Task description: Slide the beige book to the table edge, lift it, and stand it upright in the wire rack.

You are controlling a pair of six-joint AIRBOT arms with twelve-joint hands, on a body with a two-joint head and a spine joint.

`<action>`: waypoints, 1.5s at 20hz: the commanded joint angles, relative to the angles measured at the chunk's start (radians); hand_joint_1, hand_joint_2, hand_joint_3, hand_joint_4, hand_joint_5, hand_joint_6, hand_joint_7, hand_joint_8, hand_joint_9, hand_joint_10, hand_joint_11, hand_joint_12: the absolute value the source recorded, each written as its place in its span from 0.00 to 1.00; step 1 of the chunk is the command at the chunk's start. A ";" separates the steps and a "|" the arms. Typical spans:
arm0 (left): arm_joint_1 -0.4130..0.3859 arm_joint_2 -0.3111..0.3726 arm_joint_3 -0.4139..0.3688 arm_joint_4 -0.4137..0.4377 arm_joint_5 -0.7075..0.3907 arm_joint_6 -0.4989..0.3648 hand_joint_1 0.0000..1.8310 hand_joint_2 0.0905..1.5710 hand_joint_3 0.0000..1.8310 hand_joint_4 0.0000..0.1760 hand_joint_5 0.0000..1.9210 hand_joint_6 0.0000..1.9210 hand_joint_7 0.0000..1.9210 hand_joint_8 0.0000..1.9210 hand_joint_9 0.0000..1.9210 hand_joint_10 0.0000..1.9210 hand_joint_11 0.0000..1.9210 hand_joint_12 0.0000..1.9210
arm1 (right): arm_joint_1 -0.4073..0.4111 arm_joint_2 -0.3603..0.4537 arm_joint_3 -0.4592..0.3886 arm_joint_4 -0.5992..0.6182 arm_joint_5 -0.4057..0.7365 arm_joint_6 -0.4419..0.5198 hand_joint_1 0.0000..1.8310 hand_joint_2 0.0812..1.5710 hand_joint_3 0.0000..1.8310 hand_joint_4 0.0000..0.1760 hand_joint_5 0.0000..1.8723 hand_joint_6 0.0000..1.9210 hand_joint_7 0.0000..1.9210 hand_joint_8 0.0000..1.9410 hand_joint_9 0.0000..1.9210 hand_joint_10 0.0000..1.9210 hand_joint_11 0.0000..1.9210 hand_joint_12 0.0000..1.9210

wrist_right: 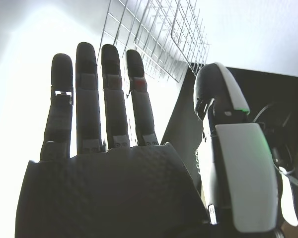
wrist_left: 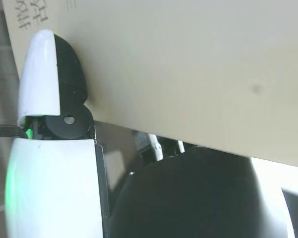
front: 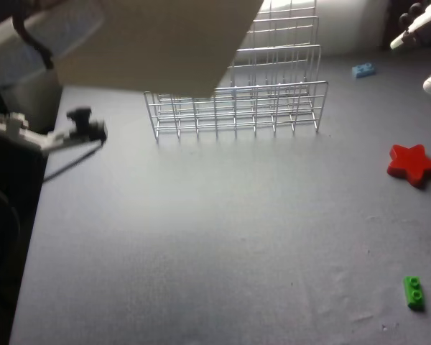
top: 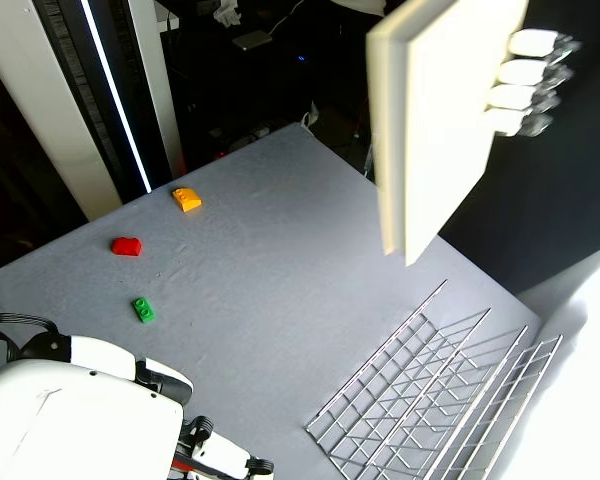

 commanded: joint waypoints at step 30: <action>-0.079 -0.339 0.428 -0.060 -0.027 -0.037 0.81 0.73 0.00 0.00 0.47 0.52 0.40 0.69 0.41 0.73 0.31 0.86 | 0.055 -0.026 0.053 0.021 -0.040 -0.035 0.22 0.76 0.00 0.00 0.28 0.00 0.27 0.00 0.27 0.00 0.06 0.59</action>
